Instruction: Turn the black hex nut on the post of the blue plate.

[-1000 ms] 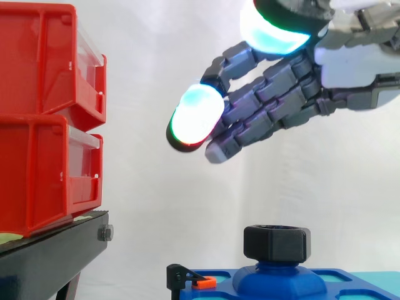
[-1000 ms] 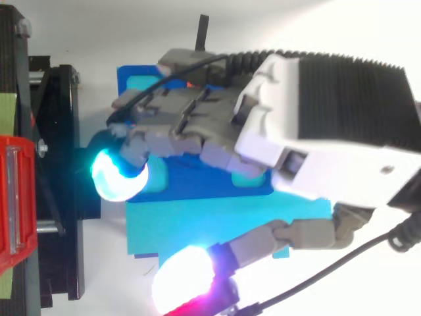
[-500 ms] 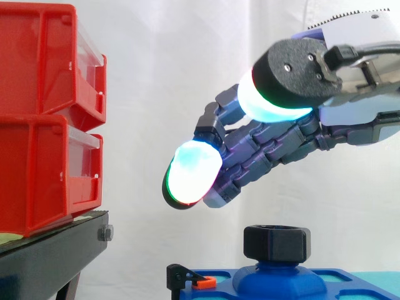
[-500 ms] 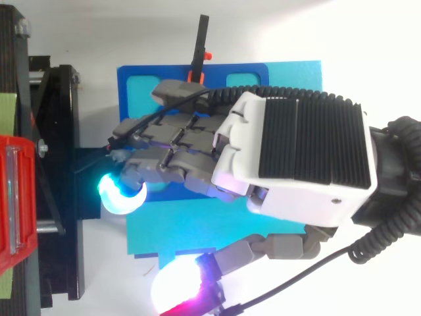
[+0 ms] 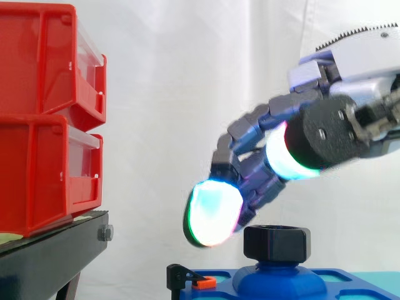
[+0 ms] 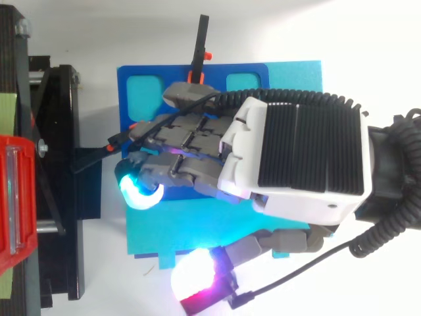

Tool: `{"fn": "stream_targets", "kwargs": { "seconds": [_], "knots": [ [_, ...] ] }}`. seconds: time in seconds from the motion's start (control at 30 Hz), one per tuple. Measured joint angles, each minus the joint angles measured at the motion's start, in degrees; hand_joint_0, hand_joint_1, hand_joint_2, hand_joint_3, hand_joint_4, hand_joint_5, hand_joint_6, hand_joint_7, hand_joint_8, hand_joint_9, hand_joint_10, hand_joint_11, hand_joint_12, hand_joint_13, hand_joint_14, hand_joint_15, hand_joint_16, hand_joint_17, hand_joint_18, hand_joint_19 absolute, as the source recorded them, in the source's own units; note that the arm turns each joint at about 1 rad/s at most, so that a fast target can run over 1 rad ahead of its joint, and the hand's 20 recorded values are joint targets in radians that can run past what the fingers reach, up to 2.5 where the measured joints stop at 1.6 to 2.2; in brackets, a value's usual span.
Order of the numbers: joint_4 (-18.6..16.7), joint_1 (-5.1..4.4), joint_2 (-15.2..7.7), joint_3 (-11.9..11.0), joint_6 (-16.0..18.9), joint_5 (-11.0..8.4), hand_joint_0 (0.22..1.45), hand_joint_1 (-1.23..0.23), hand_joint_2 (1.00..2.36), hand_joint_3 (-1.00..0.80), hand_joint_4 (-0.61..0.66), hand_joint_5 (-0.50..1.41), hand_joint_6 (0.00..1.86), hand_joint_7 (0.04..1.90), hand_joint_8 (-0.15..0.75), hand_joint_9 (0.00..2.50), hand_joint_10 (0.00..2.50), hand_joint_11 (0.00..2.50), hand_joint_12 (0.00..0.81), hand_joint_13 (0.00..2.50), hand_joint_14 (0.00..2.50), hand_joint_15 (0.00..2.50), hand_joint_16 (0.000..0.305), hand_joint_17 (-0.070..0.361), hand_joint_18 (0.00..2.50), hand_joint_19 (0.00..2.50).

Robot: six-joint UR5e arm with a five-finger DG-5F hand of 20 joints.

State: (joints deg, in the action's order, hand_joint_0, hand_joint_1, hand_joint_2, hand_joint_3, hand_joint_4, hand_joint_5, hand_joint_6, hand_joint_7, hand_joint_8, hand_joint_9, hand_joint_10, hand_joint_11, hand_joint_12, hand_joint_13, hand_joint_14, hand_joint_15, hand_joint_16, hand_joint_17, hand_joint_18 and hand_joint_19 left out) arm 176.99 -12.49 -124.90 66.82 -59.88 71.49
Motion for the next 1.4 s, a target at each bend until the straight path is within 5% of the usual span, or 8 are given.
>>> {"fn": "stream_targets", "kwargs": {
  "seconds": [0.77, 1.4],
  "knots": [
    [0.0, 1.62, -0.1, 1.7, -2.8, 2.49, 0.47, -0.52, 1.00, -0.50, 0.22, -0.20, 0.50, 0.81, 0.279, 0.39, 0.00, 0.00, 0.396, 0.36, 0.00, 0.02, 0.057, 0.129, 0.33, 0.17],
    [-2.3, 5.24, -0.1, 1.7, -6.9, 5.60, 0.47, -0.52, 1.00, -0.50, 0.22, -0.20, 0.50, 0.81, 0.280, 0.39, 0.00, 0.00, 0.396, 0.36, 0.00, 0.02, 0.057, 0.129, 0.33, 0.17]
  ]
}}
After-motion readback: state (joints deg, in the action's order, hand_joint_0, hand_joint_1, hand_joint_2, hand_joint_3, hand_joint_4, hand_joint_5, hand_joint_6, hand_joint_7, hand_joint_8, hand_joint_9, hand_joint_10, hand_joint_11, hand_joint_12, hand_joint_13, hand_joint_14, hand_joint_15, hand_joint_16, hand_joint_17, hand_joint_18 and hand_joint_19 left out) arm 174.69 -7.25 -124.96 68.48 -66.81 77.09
